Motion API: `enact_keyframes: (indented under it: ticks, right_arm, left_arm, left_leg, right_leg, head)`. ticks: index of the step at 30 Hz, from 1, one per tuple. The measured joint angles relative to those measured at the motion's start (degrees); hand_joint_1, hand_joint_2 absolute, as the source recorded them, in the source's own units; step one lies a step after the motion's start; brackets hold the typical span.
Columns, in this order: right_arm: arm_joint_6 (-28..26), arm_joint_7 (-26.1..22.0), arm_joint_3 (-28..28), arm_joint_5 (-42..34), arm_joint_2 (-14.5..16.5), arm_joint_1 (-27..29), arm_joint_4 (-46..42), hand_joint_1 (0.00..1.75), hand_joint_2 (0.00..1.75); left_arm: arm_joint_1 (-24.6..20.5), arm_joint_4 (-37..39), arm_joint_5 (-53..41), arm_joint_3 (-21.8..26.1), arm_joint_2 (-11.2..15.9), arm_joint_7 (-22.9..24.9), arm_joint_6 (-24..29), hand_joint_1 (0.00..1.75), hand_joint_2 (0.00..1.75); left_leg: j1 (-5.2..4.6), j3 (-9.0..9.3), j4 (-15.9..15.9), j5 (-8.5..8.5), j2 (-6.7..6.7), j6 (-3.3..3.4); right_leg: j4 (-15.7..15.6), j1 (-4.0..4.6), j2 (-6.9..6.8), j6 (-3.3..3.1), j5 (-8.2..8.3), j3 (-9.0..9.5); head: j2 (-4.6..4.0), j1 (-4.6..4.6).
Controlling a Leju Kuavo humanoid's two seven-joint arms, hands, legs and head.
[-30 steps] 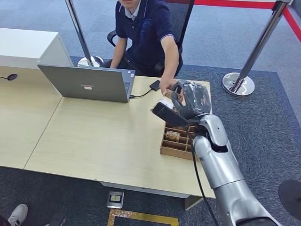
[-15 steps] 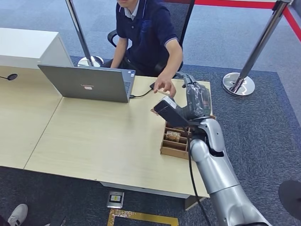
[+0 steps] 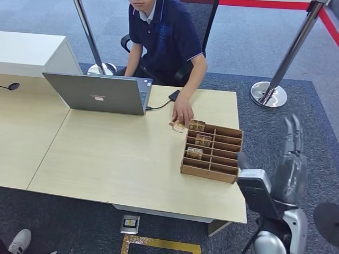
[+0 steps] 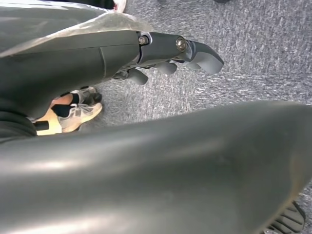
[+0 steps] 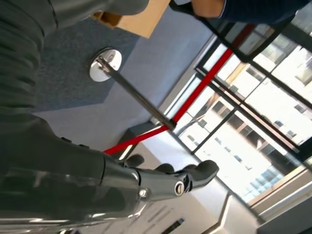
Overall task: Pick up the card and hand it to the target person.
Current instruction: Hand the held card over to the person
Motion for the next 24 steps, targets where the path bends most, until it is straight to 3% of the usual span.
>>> enact_keyframes:
  ticks: [7, 10, 13, 17, 21, 24]
  right_arm:
    - [5.9, 4.0, -9.2, -3.2, 1.0, 16.9, -14.5, 0.00, 1.75]
    - [9.3, 3.4, -17.2, 0.6, 4.1, 20.2, -15.1, 0.00, 1.75]
    - [12.9, 1.6, -28.3, 5.2, 7.9, 19.9, -12.4, 0.00, 1.75]
    - [16.7, -2.3, -44.9, 5.1, 10.1, 14.2, -0.2, 0.00, 0.00]
    - [11.8, -3.9, -59.7, 7.4, 8.3, 6.2, 21.2, 0.00, 0.00]
    - [6.2, -0.4, -68.0, 10.0, 4.6, 1.2, 41.3, 0.00, 0.00]
  left_arm:
    - [0.2, 0.0, 1.3, 0.5, -0.4, 1.7, 1.1, 0.00, 0.00]
    - [0.3, 0.0, 1.8, 1.1, -0.7, 1.9, 1.3, 0.00, 0.00]
    - [0.3, 0.0, 2.4, 1.8, -1.1, 1.9, 1.9, 0.00, 0.00]
    - [0.3, 0.0, 3.2, 2.6, -1.6, 1.4, 2.5, 0.00, 0.00]
    - [0.3, 0.0, 3.7, 3.2, -2.0, 0.4, 3.0, 0.00, 0.00]
    - [0.3, 0.0, 3.5, 3.4, -2.1, 0.1, 3.0, 0.00, 0.00]
  left_leg:
    - [0.00, 0.05, 0.0, -0.06, -0.03, 0.00]
    - [-0.01, 0.10, 0.0, -0.06, -0.02, 0.00]
    - [-0.01, 0.18, 0.0, -0.06, -0.02, 0.00]
    - [-0.01, 0.26, 0.0, -0.06, 0.00, 0.01]
    - [-0.03, 0.34, 0.0, -0.07, 0.04, 0.04]
    - [-0.03, 0.37, 0.0, -0.08, 0.05, 0.05]
  right_leg:
    - [0.0, 0.00, 0.00, 0.01, -0.07, 0.03]
    - [0.0, 0.00, 0.00, 0.01, -0.07, 0.07]
    - [0.0, 0.00, 0.00, 0.01, -0.06, 0.16]
    - [0.0, -0.03, 0.00, 0.04, -0.05, 0.24]
    - [-0.1, -0.04, 0.00, 0.08, -0.03, 0.34]
    - [-0.1, -0.04, 0.00, 0.07, -0.03, 0.36]
  head:
    - [0.00, 0.01]
    - [0.00, 0.00]
    - [0.00, -0.01]
    - [0.00, 0.01]
    - [0.00, 0.00]
    - [0.00, 0.02]
